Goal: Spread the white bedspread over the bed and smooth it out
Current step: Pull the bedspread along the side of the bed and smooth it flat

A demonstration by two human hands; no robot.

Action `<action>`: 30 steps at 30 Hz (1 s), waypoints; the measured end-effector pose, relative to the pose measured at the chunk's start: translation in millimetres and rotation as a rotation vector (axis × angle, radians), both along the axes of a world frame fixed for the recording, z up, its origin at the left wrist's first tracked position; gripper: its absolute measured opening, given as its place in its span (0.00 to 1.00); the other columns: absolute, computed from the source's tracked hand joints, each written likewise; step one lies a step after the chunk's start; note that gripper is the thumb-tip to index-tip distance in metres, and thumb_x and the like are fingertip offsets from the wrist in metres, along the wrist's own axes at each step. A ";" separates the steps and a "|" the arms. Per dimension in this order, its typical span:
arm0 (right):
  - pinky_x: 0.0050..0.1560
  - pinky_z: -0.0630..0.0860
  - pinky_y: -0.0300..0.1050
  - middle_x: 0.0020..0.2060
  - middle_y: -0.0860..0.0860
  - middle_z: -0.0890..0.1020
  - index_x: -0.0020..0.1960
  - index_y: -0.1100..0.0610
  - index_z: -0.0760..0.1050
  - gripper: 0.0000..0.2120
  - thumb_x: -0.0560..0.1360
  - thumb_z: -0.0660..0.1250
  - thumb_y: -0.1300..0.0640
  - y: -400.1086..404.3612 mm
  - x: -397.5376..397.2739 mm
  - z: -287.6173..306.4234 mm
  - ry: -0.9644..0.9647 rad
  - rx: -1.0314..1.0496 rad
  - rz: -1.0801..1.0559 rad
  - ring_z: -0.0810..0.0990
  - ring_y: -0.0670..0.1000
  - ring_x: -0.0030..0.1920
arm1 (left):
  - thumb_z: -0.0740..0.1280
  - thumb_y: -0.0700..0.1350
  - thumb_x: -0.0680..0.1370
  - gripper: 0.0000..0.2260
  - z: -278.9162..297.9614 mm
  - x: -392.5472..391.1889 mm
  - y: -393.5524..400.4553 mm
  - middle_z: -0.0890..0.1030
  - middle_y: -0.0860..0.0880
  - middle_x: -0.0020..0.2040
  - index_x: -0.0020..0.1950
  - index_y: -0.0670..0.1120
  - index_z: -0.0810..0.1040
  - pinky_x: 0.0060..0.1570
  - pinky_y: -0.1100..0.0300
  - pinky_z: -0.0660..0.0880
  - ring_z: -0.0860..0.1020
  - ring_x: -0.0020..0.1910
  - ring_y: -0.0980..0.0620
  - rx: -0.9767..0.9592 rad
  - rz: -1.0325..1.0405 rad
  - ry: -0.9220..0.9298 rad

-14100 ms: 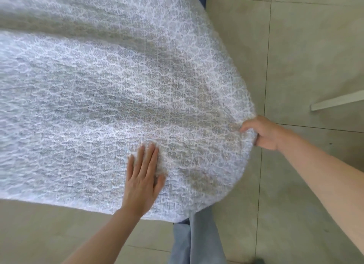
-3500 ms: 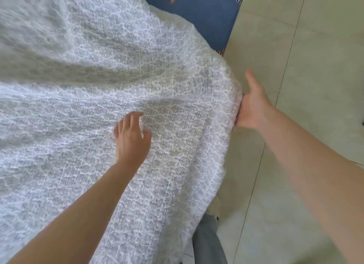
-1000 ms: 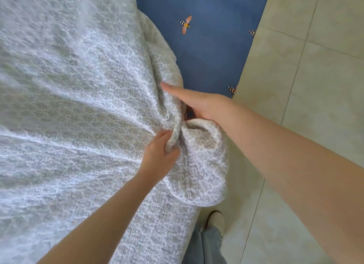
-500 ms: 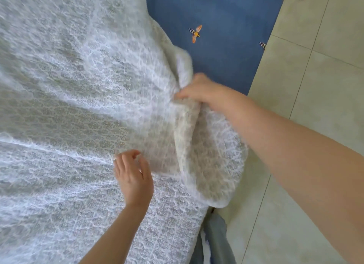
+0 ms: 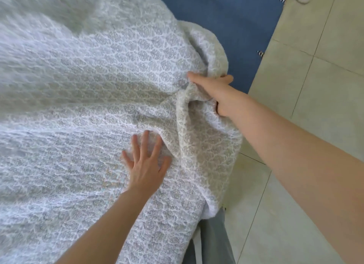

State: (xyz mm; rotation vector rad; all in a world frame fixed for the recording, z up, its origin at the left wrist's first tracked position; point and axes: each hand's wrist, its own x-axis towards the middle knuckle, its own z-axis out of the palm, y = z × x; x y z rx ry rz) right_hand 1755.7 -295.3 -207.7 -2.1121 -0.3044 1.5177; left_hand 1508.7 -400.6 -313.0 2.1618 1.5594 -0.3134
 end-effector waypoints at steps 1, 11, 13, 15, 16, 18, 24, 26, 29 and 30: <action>0.72 0.58 0.59 0.79 0.54 0.48 0.77 0.55 0.29 0.66 0.63 0.75 0.34 4.6 -5.0 -0.9 -0.008 -0.005 0.089 0.55 0.59 0.76 | 0.50 0.65 0.80 0.28 1.8 3.6 1.7 0.34 0.51 0.80 0.79 0.60 0.49 0.68 0.34 0.32 0.30 0.77 0.42 -0.001 -0.006 0.012; 0.51 0.77 0.48 0.61 0.53 0.75 0.78 0.52 0.39 0.49 0.72 0.71 0.55 25.7 -66.8 -29.8 -0.267 0.178 0.276 0.78 0.58 0.56 | 0.57 0.55 0.72 0.26 -3.5 2.4 13.1 0.54 0.41 0.79 0.69 0.50 0.72 0.69 0.25 0.42 0.44 0.79 0.37 0.057 -0.060 0.019; 0.49 0.78 0.49 0.50 0.49 0.77 0.74 0.50 0.55 0.34 0.72 0.67 0.55 35.8 -39.9 -25.7 -0.402 0.268 0.238 0.79 0.52 0.47 | 0.51 0.61 0.76 0.29 -7.4 -3.8 8.9 0.49 0.44 0.81 0.77 0.54 0.61 0.69 0.28 0.39 0.41 0.79 0.39 0.088 -0.107 0.023; 0.44 0.74 0.43 0.43 0.45 0.76 0.61 0.49 0.67 0.19 0.71 0.64 0.56 50.5 11.6 -13.2 -0.578 0.379 0.054 0.77 0.52 0.45 | 0.46 0.67 0.79 0.31 -11.3 -8.1 7.6 0.42 0.47 0.82 0.80 0.60 0.48 0.70 0.31 0.37 0.39 0.79 0.40 0.097 -0.134 0.034; 0.37 0.71 0.42 0.39 0.43 0.74 0.56 0.50 0.67 0.15 0.71 0.63 0.58 54.6 35.4 -7.5 -0.643 0.406 -0.010 0.76 0.51 0.42 | 0.45 0.69 0.79 0.31 -11.8 -8.5 7.3 0.40 0.48 0.82 0.80 0.60 0.45 0.70 0.31 0.37 0.39 0.79 0.41 0.089 -0.136 0.044; 0.30 0.66 0.40 0.37 0.42 0.70 0.55 0.51 0.64 0.15 0.71 0.60 0.63 49.6 62.1 -9.3 -0.694 0.396 -0.040 0.72 0.45 0.36 | 0.43 0.69 0.79 0.31 -10.5 -7.6 8.0 0.39 0.49 0.81 0.80 0.61 0.42 0.70 0.29 0.39 0.38 0.79 0.41 0.077 -0.144 0.063; 0.36 0.75 0.43 0.51 0.50 0.74 0.69 0.53 0.56 0.34 0.71 0.72 0.55 46.0 60.7 -36.2 -0.414 0.346 -0.030 0.78 0.48 0.42 | 0.63 0.64 0.76 0.30 -1.4 4.1 17.5 0.54 0.46 0.80 0.76 0.60 0.60 0.67 0.22 0.46 0.49 0.79 0.37 0.066 -0.105 0.026; 0.44 0.73 0.43 0.54 0.49 0.71 0.71 0.53 0.52 0.39 0.71 0.73 0.49 46.4 70.1 -32.0 -0.316 0.311 -0.068 0.76 0.50 0.49 | 0.71 0.56 0.74 0.28 3.4 21.7 31.5 0.60 0.46 0.76 0.71 0.55 0.66 0.66 0.22 0.54 0.55 0.77 0.38 0.143 -0.065 -0.037; 0.65 0.66 0.53 0.69 0.50 0.64 0.76 0.51 0.47 0.55 0.63 0.75 0.35 50.2 90.4 -27.0 -0.097 0.219 -0.188 0.68 0.52 0.65 | 0.62 0.59 0.77 0.32 9.6 56.2 64.2 0.48 0.49 0.81 0.78 0.58 0.53 0.68 0.25 0.42 0.45 0.79 0.36 0.211 -0.054 -0.085; 0.67 0.66 0.56 0.70 0.49 0.66 0.77 0.50 0.52 0.60 0.56 0.76 0.29 48.9 102.0 -26.0 -0.019 0.190 -0.203 0.69 0.53 0.67 | 0.58 0.63 0.78 0.33 10.0 68.5 75.3 0.41 0.50 0.81 0.79 0.61 0.47 0.66 0.27 0.37 0.39 0.79 0.36 0.203 -0.056 -0.081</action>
